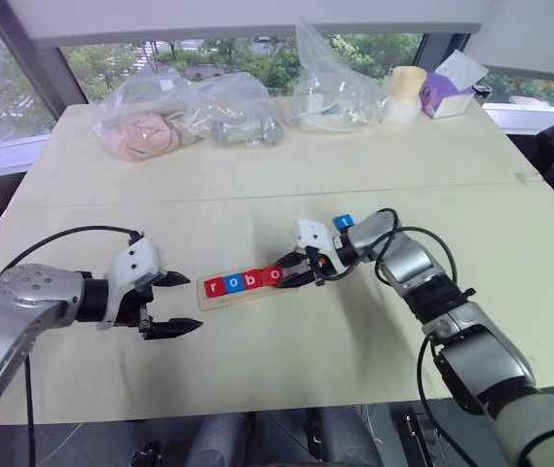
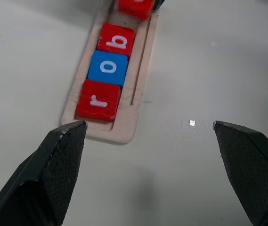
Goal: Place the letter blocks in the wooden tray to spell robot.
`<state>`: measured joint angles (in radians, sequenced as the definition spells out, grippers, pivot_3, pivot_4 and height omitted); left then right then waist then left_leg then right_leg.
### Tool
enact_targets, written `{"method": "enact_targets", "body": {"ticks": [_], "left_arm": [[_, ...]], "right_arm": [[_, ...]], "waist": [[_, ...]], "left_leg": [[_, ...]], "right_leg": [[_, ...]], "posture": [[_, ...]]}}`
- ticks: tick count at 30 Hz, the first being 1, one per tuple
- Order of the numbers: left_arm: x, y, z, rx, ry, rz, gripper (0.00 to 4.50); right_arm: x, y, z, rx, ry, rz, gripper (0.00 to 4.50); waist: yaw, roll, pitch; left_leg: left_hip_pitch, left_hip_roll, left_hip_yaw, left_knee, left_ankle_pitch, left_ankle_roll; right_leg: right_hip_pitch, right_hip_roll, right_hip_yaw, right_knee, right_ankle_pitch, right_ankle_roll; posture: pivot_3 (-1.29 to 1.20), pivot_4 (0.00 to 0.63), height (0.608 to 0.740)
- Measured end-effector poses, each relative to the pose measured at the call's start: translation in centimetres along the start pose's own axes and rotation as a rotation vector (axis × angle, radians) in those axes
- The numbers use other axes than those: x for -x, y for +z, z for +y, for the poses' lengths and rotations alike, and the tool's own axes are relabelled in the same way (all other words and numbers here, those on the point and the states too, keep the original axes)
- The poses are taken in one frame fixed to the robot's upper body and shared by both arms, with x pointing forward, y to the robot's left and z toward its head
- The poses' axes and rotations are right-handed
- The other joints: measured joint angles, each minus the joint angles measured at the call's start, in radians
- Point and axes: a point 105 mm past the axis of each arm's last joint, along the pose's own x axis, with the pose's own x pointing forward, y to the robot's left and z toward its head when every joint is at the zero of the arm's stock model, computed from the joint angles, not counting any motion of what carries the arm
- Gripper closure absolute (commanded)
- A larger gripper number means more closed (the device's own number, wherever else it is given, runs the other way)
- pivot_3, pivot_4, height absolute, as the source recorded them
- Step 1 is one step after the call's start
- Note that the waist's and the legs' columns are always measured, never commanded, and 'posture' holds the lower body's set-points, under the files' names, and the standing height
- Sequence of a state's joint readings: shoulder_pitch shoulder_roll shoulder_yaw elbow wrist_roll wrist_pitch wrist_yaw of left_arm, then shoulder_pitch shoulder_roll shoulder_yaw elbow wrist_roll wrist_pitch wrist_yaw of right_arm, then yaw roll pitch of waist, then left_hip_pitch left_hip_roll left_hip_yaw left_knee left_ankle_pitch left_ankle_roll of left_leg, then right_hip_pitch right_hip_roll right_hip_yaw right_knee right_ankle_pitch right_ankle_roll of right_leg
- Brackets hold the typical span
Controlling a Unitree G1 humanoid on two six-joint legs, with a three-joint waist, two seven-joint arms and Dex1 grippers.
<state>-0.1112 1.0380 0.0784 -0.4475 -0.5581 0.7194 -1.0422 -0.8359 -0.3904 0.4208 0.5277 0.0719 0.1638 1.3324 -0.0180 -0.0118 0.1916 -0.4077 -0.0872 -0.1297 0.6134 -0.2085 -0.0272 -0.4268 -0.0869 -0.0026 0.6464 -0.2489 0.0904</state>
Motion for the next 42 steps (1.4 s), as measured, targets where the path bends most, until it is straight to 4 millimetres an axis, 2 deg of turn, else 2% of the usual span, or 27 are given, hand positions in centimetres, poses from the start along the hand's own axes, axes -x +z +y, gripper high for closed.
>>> {"method": "enact_targets", "body": {"ticks": [11,13,16,17,18,20,23,27,30,32,33,34,37,40,42], "left_arm": [[0.5,0.5,0.3,0.015,0.029,-0.022,0.0],[0.5,0.5,0.3,0.024,0.027,-0.022,0.0],[0.5,0.7,0.3,0.019,0.027,-0.029,0.0],[0.5,0.8,0.3,0.018,0.027,-0.03,0.0],[0.5,0.8,0.4,0.017,0.027,-0.031,0.0],[0.5,1.0,0.4,0.013,0.029,-0.033,0.0],[0.5,1.1,0.4,0.01,0.031,-0.035,0.0],[0.5,1.3,0.5,0.002,0.034,-0.038,0.0],[0.5,1.6,0.7,-0.005,0.038,-0.048,0.0],[0.2,2.0,0.8,-0.006,0.045,-0.08,0.0],[0.0,2.3,0.9,-0.005,0.049,-0.106,0.0],[0.0,2.4,0.9,-0.004,0.051,-0.114,0.0],[-0.1,3.2,1.0,-0.006,0.056,-0.158,0.0],[0.0,3.8,1.5,-0.005,0.08,-0.198,0.0],[-0.1,4.7,2.0,-0.011,0.102,-0.24,0.0]], "right_arm": [[-0.9,0.0,-0.5,0.037,0.009,0.011,3.35],[-1.1,0.2,-0.5,0.04,0.012,0.006,2.3],[-1.1,0.3,-0.7,0.056,-0.004,0.002,0.98],[-1.1,0.3,-0.8,0.064,-0.019,0.0,0.36],[-1.0,0.3,-1.0,0.067,-0.034,-0.003,0.04],[-0.9,0.4,-1.5,0.064,-0.069,-0.016,0.04],[-0.1,1.6,-2.5,0.081,-0.13,-0.052,0.04],[2.3,4.1,-3.8,0.079,-0.239,-0.158,0.04],[4.3,4.2,-5.1,0.017,-0.37,-0.21,0.04],[6.3,3.3,-6.4,-0.084,-0.538,-0.243,0.04],[8.1,2.0,-7.3,-0.185,-0.695,-0.26,0.04],[9.0,1.1,-7.6,-0.242,-0.774,-0.258,0.04],[11.0,-1.5,-6.9,-0.401,-0.981,-0.238,0.04],[10.7,-4.2,-4.8,-0.582,-1.114,-0.208,0.04],[9.7,-5.1,-3.7,-0.658,-1.152,-0.198,0.04]], "waist": [[-0.002,0.0,0.0],[-0.002,0.0,0.0],[-0.002,0.0,0.0],[-0.002,0.0,0.0],[-0.002,0.0,0.0],[-0.002,0.0,0.0],[-0.002,0.0,0.0],[-0.001,0.0,0.0],[0.004,0.0,0.0],[0.007,0.0,0.0],[0.007,0.0,0.0],[0.006,0.0,0.0],[0.006,0.0,0.0],[-0.001,0.001,-0.001],[-0.003,0.001,-0.001]], "left_leg": [[0.0,0.0,0.0,0.0,0.0,0.0],[0.0,0.0,0.0,0.0,0.0,0.0],[0.0,0.0,0.0,0.0,0.0,0.0],[0.0,0.0,0.0,0.0,0.0,0.0],[0.0,0.0,0.0,0.0,0.0,0.0],[0.0,0.0,0.0,0.0,0.0,-0.001],[0.0,0.0,0.0,0.0,0.0,-0.001],[0.0,0.0,0.0,-0.001,0.0,-0.001],[0.0,-0.001,0.0,0.0,0.0,-0.001],[0.0,-0.001,0.0,0.0,0.0,-0.001],[0.0,-0.001,0.0,0.0,0.0,-0.001],[0.0,-0.001,0.0,-0.001,0.0,-0.001],[0.0,-0.001,-0.001,-0.001,0.0,-0.001],[0.0,0.0,0.0,-0.002,0.0,-0.001],[0.0,0.0,0.0,-0.002,0.001,-0.001]], "right_leg": [[0.0,0.001,0.0,0.0,0.0,0.0],[0.0,0.001,0.0,0.0,0.0,0.0],[0.0,0.001,0.0,0.0,0.0,0.0],[0.0,0.001,0.0,0.0,0.0,0.0],[0.0,0.001,0.0,0.0,0.0,0.0],[0.0,0.001,0.0,0.0,0.0,0.0],[-0.001,0.001,0.0,0.001,0.0,0.0],[0.0,0.001,0.0,0.001,0.0,0.0],[0.0,0.001,0.0,0.001,0.0,0.0],[0.0,0.0,0.0,0.001,0.0,0.0],[0.0,0.0,0.001,0.001,0.0,0.0],[0.0,0.0,0.001,0.0,0.0,0.0],[-0.001,-0.001,0.002,0.001,0.0,0.0],[-0.002,-0.001,0.002,0.002,0.0,0.0],[-0.002,0.0,0.002,0.003,0.0,0.0]], "posture": [[0.0,0.15,0.74],[0.0,0.15,0.74],[0.0,0.15,0.74],[0.0,0.15,0.74],[0.0,0.15,0.74],[0.0,0.15,0.74],[0.0,0.15,0.74],[0.0,0.15,0.74],[0.0,0.15,0.74],[0.0,0.15,0.74],[0.0,0.15,0.74],[0.0,0.15,0.74],[0.0,0.15,0.74],[0.0,0.15,0.74],[0.0,0.15,0.74]]}}
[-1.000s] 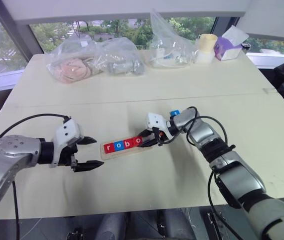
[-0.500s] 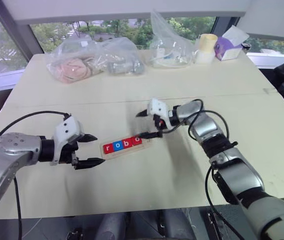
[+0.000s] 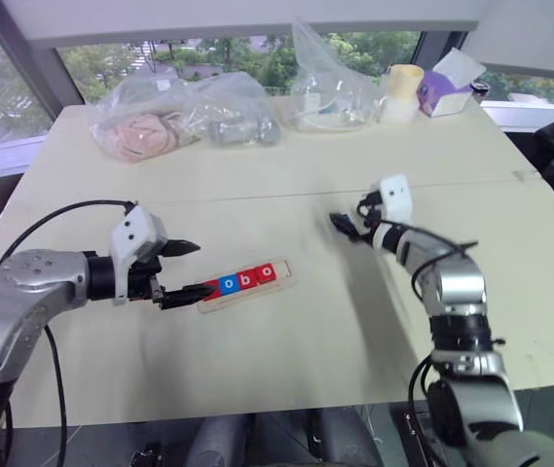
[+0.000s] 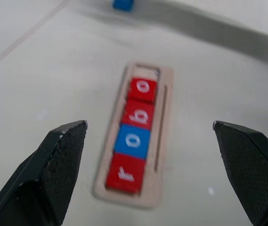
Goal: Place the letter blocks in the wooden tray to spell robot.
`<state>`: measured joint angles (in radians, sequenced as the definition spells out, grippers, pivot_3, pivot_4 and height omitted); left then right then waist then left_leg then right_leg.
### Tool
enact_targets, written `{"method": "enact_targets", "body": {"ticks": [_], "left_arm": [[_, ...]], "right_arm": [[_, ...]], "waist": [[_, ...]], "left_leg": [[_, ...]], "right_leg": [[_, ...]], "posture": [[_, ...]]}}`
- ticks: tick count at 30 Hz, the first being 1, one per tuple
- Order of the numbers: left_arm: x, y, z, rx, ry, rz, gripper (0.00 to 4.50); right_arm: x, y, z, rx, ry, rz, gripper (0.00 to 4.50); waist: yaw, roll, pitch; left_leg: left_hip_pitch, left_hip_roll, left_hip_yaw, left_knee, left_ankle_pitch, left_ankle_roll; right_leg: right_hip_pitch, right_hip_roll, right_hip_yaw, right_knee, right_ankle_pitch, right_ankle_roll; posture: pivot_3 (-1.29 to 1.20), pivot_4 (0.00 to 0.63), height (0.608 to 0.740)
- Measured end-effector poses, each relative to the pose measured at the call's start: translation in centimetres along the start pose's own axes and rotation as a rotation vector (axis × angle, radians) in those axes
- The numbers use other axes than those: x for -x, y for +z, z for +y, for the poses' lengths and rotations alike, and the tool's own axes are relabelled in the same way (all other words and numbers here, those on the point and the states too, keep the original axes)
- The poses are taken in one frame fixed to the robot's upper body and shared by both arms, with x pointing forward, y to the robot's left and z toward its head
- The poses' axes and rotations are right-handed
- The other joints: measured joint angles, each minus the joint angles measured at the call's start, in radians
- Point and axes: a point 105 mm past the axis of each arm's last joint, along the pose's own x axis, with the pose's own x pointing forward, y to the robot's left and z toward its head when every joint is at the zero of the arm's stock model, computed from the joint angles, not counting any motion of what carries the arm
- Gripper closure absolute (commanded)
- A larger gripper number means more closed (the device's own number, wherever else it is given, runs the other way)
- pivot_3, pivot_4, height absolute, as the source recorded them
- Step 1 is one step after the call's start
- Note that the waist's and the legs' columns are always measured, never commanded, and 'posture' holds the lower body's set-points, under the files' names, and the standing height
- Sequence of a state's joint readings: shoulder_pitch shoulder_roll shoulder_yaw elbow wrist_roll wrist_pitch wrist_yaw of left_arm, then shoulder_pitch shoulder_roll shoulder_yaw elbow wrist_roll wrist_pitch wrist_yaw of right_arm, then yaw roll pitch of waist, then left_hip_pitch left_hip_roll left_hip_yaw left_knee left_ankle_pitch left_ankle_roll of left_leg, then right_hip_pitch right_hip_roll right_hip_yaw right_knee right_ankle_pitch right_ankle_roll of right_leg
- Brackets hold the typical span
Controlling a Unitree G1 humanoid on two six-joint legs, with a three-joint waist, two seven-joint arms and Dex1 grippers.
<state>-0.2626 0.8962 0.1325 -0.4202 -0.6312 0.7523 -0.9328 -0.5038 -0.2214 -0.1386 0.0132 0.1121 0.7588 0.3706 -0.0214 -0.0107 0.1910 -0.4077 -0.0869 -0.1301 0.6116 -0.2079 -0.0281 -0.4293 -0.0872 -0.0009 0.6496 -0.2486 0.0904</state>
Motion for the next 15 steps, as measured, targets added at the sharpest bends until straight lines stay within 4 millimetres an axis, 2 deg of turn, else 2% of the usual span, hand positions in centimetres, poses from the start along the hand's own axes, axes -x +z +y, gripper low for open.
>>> {"method": "enact_targets", "body": {"ticks": [3,7,11,15], "left_arm": [[0.0,0.8,1.1,-0.018,0.03,-0.027,0.0],[0.0,0.9,1.8,-0.013,0.039,-0.037,0.0],[-1.0,1.2,2.1,-0.041,0.015,-0.046,0.0],[-1.1,0.9,2.1,-0.046,0.012,-0.037,0.0]], "right_arm": [[-0.2,-0.4,1.1,-0.005,-0.038,0.002,0.04],[-0.6,-0.5,0.7,0.008,-0.086,-0.01,0.04],[-2.2,-1.5,0.3,0.057,-0.133,0.015,0.04],[-2.7,-1.4,0.1,0.067,-0.144,-0.003,1.9]], "waist": [[0.0,0.0,0.0],[0.007,0.0,0.0],[0.003,0.0,0.0],[-0.001,0.0,0.0]], "left_leg": [[0.001,0.0,0.0,0.001,0.002,-0.003],[0.001,0.0,0.0,0.002,0.003,-0.003],[0.001,0.0,0.0,0.002,0.003,-0.003],[0.001,0.001,0.0,0.001,0.003,-0.003]], "right_leg": [[0.001,0.001,-0.001,0.0,0.001,-0.003],[0.002,0.003,-0.001,-0.001,0.001,-0.003],[0.003,0.003,-0.001,-0.001,0.002,-0.003],[0.002,0.004,-0.001,-0.001,0.002,-0.002]], "posture": [[0.0,0.15,0.74],[0.0,0.15,0.74],[0.0,0.15,0.74],[0.0,0.15,0.74]]}}
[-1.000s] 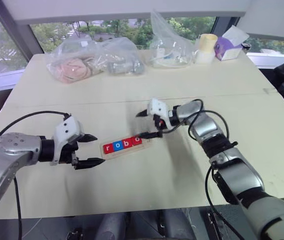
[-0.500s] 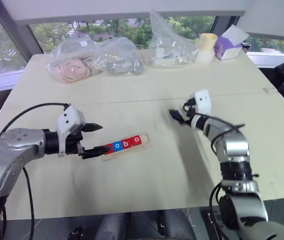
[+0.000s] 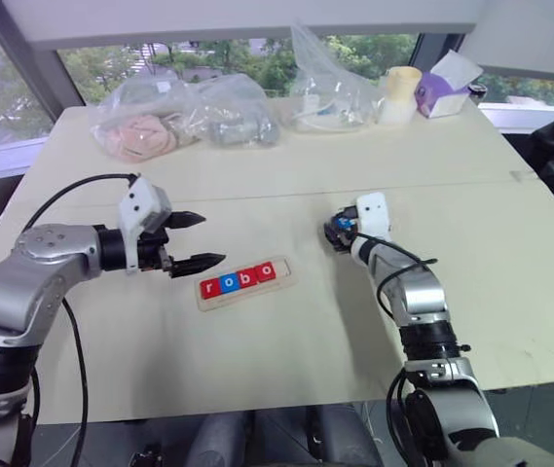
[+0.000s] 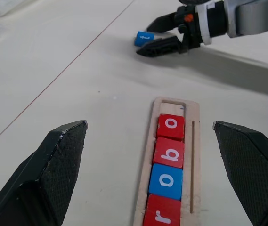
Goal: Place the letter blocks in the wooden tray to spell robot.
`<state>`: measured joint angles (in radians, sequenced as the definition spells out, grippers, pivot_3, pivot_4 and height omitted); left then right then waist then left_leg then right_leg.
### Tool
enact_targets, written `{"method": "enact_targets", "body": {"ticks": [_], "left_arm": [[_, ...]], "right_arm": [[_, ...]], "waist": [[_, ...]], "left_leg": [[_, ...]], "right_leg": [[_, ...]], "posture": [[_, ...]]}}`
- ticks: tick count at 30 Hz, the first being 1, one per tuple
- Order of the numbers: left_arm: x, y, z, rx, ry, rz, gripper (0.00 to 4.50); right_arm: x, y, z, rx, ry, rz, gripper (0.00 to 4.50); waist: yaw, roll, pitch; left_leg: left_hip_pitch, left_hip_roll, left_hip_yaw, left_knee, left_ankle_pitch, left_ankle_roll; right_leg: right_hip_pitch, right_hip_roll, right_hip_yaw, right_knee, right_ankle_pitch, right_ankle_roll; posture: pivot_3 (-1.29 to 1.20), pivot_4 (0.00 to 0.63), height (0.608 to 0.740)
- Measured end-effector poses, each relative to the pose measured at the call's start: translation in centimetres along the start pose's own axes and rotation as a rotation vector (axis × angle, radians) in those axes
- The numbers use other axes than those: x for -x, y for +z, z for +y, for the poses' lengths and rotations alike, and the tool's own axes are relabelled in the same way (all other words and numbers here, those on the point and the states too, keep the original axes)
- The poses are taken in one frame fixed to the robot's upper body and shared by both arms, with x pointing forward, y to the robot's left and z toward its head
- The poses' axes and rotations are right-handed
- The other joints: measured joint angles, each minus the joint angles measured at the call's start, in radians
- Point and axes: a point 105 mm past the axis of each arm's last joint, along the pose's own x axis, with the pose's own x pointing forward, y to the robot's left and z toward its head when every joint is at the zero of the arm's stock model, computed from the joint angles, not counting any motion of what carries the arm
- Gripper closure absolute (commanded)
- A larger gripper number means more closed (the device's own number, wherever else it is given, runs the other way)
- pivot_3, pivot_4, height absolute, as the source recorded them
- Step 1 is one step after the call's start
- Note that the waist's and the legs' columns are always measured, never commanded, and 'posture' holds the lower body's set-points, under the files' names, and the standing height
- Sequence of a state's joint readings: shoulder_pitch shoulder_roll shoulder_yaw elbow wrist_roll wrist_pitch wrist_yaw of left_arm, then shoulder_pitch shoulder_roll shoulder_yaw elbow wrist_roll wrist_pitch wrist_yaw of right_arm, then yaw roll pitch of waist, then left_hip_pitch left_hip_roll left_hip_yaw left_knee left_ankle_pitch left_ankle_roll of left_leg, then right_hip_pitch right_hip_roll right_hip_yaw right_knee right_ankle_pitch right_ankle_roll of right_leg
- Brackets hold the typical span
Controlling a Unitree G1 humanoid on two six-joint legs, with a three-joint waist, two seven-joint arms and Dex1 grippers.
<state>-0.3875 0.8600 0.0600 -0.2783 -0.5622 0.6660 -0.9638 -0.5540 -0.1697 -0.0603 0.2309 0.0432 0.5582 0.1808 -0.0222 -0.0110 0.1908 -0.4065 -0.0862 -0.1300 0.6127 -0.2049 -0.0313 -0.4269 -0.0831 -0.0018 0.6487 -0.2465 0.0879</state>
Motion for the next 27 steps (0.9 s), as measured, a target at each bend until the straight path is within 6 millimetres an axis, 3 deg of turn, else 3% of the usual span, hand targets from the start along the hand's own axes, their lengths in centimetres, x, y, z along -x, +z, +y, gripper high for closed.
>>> {"method": "enact_targets", "body": {"ticks": [3,9,14,17,19,23,27], "left_arm": [[0.0,-0.4,-0.1,0.004,-0.002,0.009,0.0],[0.0,-0.8,-0.5,0.012,-0.011,0.017,0.0],[-0.1,-1.0,-0.7,0.009,-0.009,0.009,0.0],[-0.3,-0.9,-1.0,0.006,-0.015,0.001,0.0],[-0.4,-1.0,-1.1,0.012,-0.023,0.002,0.0],[-0.7,-1.2,-1.5,0.017,-0.055,0.011,0.0],[-0.9,-1.1,-1.2,0.015,-0.062,0.013,0.0]], "right_arm": [[-0.1,0.0,0.0,0.003,-0.001,-0.01,3.33],[1.0,-0.3,-0.3,0.019,-0.039,-0.015,3.3],[5.9,-0.4,0.4,-0.013,-0.068,0.007,3.3],[8.5,-1.7,1.7,-0.1,-0.07,0.114,3.3],[9.5,-2.7,2.9,-0.153,-0.059,0.192,3.3],[10.0,-2.1,4.2,-0.147,-0.026,0.211,3.3],[10.3,-2.7,4.7,-0.168,-0.011,0.246,1.41]], "waist": [[0.001,0.0,0.0],[0.005,0.0,0.0],[0.008,0.0,0.0],[0.006,0.0,0.0],[0.006,0.0,0.0],[0.006,0.001,0.0],[0.009,0.0,0.0]], "left_leg": [[0.0,0.0,0.0,0.0,0.0,0.0],[0.0,0.001,-0.001,0.0,0.0,0.0],[-0.002,0.001,-0.003,-0.001,0.0,0.0],[-0.001,0.003,-0.003,-0.001,0.0,0.0],[-0.001,0.005,-0.002,0.0,0.0,-0.001],[-0.001,0.006,-0.002,0.0,0.0,-0.001],[-0.001,0.006,-0.001,0.0,0.0,-0.001]], "right_leg": [[0.0,0.001,0.0,0.0,0.0,0.0],[0.0,0.001,0.0,0.0,0.0,0.0],[-0.001,0.0,0.0,0.0,0.0,0.0],[-0.001,0.001,0.0,0.0,-0.002,-0.003],[-0.001,0.002,0.0,0.0,-0.001,-0.006],[-0.001,0.002,-0.001,-0.001,0.0,-0.006],[-0.001,0.002,-0.001,-0.003,0.0,-0.007]], "posture": [[0.0,0.15,0.74],[0.0,0.15,0.74],[0.0,0.15,0.74],[0.0,0.15,0.74],[0.0,0.15,0.74],[0.0,0.15,0.74],[0.0,0.15,0.74]]}}
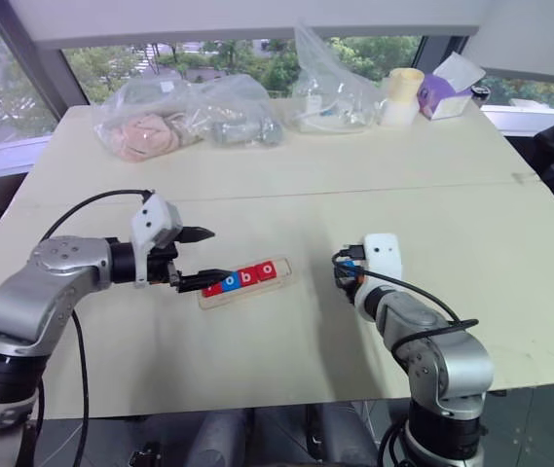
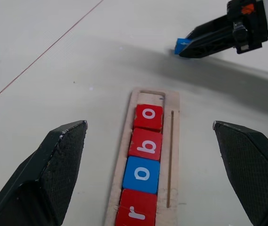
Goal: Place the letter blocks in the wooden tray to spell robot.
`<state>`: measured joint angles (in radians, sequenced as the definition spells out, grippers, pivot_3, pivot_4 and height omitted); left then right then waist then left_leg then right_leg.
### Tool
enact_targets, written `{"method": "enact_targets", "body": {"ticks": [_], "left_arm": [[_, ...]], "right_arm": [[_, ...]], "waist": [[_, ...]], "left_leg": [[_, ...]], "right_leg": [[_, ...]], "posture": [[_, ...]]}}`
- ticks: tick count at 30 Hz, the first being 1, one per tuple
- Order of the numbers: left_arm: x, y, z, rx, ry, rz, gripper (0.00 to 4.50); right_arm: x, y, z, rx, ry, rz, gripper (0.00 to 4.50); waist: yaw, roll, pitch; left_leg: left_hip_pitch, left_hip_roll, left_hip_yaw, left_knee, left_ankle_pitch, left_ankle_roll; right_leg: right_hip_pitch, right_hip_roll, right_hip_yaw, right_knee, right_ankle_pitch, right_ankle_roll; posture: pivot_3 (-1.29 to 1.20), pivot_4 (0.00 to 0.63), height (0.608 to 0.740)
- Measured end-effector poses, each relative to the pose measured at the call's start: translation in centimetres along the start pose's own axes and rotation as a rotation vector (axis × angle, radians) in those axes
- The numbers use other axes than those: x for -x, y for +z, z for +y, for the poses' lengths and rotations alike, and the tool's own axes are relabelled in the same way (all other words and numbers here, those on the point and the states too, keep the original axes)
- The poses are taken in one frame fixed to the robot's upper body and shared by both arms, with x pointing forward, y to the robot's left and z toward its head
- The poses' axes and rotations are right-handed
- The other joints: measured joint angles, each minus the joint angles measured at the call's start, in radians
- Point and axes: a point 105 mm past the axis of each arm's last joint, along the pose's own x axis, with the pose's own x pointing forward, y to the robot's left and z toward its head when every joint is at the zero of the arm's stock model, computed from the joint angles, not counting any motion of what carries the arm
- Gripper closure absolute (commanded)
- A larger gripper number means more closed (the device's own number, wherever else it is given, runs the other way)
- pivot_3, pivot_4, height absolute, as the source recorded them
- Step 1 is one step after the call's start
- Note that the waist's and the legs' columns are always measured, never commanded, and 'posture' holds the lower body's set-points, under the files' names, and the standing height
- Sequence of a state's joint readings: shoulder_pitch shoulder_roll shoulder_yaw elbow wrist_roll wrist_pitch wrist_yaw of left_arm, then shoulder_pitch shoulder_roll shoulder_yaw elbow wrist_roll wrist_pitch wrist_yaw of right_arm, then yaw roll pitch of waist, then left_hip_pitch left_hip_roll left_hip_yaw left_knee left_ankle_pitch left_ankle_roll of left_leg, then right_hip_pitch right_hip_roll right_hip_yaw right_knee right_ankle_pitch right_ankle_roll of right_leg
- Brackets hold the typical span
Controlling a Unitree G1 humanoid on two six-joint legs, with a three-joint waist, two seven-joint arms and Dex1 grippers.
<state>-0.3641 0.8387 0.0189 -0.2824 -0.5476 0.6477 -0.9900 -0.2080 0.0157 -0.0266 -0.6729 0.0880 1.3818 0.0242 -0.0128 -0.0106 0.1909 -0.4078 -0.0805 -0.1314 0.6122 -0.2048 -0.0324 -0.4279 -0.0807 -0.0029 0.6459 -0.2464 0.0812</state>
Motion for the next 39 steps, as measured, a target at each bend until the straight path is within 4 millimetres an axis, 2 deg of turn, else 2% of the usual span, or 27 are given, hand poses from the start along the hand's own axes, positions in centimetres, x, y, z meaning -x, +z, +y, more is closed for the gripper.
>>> {"method": "enact_targets", "body": {"ticks": [1,3,6,8,12,13,15,17,20,23,27,34,37,39], "left_arm": [[0.0,0.0,0.1,-0.001,-0.001,0.004,0.0],[-0.1,-0.2,0.2,-0.004,-0.007,0.013,0.0],[-0.3,-0.1,0.2,-0.013,-0.024,0.024,0.0],[-0.3,-0.3,0.2,-0.012,-0.035,0.032,0.0],[-0.2,-0.5,-0.2,-0.008,-0.083,0.051,0.0],[-0.1,-0.5,-0.3,-0.01,-0.096,0.057,0.0],[-0.1,-0.7,-0.8,-0.016,-0.14,0.076,0.0],[-0.1,-0.9,-1.2,-0.019,-0.172,0.093,0.0],[-0.1,-0.9,-1.4,-0.033,-0.188,0.096,0.0],[-0.2,-0.7,-1.8,-0.051,-0.196,0.096,0.0],[-0.3,-0.8,-2.2,-0.056,-0.176,0.096,0.0],[0.3,-1.3,-2.6,-0.029,-0.106,0.106,0.0],[0.4,-1.6,-2.7,-0.022,-0.089,0.112,0.0],[0.5,-1.7,-2.7,-0.019,-0.074,0.114,0.0]], "right_arm": [[0.1,-0.1,0.2,0.001,0.011,0.004,0.85],[0.3,-0.1,0.4,0.02,0.02,0.013,0.06],[0.5,0.0,0.4,0.032,0.047,0.034,0.06],[0.7,0.9,-0.2,0.074,0.094,0.0,0.06],[2.3,5.1,-2.1,0.438,0.303,-0.193,0.06],[2.7,5.2,-2.1,0.5,0.377,-0.207,0.06],[3.2,4.2,-2.7,0.649,0.585,-0.179,0.06],[2.6,3.0,-5.2,0.761,0.674,-0.101,0.06],[1.5,2.1,-7.1,0.913,0.78,-0.017,0.06],[0.4,2.9,-6.6,1.048,0.892,-0.028,0.06],[-1.8,3.9,-6.2,1.18,0.945,-0.023,0.06],[-3.4,4.1,-5.9,1.253,1.043,0.053,0.06],[-3.7,4.0,-5.7,1.245,1.086,0.087,0.79],[-4.0,3.9,-5.1,1.221,1.131,0.103,1.73]], "waist": [[-0.001,0.0,0.0],[-0.004,0.0,0.0],[-0.003,0.0,0.0],[-0.002,0.0,0.0],[-0.002,0.0,0.0],[-0.002,-0.001,0.0],[-0.003,-0.001,0.001],[-0.004,-0.001,0.001],[-0.012,-0.002,0.002],[-0.019,-0.002,0.002],[-0.022,-0.002,0.002],[-0.022,-0.003,0.002],[-0.023,-0.003,0.002],[-0.027,-0.003,0.002]], "left_leg": [[0.0,0.0,0.001,0.0,0.0,0.0],[0.0,0.0,0.001,-0.001,0.0,0.0],[0.0,0.0,0.001,0.0,0.0,0.0],[0.0,0.0,0.001,0.001,0.0,0.0],[0.0,0.0,0.003,0.001,0.0,0.001],[0.0,0.0,0.003,0.0,-0.001,0.001],[0.0,0.002,0.006,0.0,-0.002,0.003],[0.0,0.002,0.009,0.001,-0.002,0.003],[0.001,0.004,0.014,0.001,-0.002,0.004],[0.002,0.006,0.014,0.001,-0.002,0.003],[0.001,0.006,0.014,0.001,-0.002,0.003],[0.001,0.006,0.013,0.001,-0.002,0.003],[0.003,0.006,0.013,0.001,-0.002,0.003],[0.004,0.007,0.013,0.001,-0.002,0.003]], "right_leg": [[0.0,0.0,0.0,0.0,0.0,0.0],[0.0,0.0,0.0,0.0,0.0,0.001],[0.0,0.0,0.0,0.0,0.0,0.0],[0.0,0.0,-0.001,0.0,0.0,0.001],[0.002,-0.001,-0.001,-0.003,-0.003,0.006],[0.003,0.0,-0.001,-0.004,-0.003,0.007],[0.004,0.001,-0.002,-0.006,-0.002,0.009],[0.004,0.001,-0.002,-0.007,-0.001,0.008],[0.004,0.001,0.0,-0.007,0.002,0.003],[0.004,0.002,0.0,-0.006,0.003,0.001],[0.003,0.002,0.001,-0.007,0.004,0.003],[0.004,0.002,0.002,-0.008,0.005,0.004],[0.005,0.002,0.002,-0.008,0.006,0.003],[0.006,0.003,0.002,-0.008,0.006,0.002]], "posture": [[0.0,0.15,0.74],[0.0,0.15,0.74],[0.0,0.15,0.74],[0.0,0.15,0.74],[0.0,0.15,0.74],[0.0,0.15,0.74],[0.0,0.15,0.74],[0.0,0.15,0.74],[0.0,0.15,0.74],[0.0,0.15,0.74],[0.0,0.15,0.74],[0.0,0.15,0.74],[0.0,0.15,0.74],[0.0,0.15,0.74]]}}
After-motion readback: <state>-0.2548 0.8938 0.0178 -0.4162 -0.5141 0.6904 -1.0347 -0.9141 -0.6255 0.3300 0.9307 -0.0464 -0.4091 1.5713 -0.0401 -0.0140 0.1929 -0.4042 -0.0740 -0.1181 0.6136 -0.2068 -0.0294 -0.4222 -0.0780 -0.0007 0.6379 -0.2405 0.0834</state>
